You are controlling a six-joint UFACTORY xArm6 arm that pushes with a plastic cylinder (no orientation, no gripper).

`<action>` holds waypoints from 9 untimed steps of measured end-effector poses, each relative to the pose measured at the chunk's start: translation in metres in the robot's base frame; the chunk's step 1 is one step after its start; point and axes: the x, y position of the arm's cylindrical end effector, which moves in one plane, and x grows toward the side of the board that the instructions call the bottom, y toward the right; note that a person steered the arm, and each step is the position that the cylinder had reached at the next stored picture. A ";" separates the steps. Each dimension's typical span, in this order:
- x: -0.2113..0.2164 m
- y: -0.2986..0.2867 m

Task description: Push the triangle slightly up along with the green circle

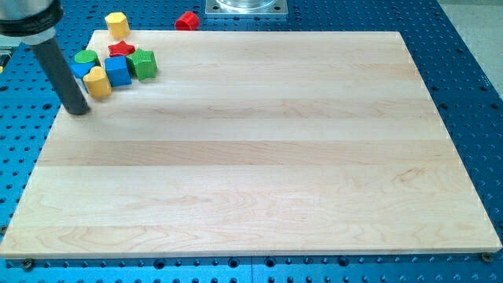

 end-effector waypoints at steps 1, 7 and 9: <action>-0.018 0.013; -0.014 -0.035; -0.021 -0.035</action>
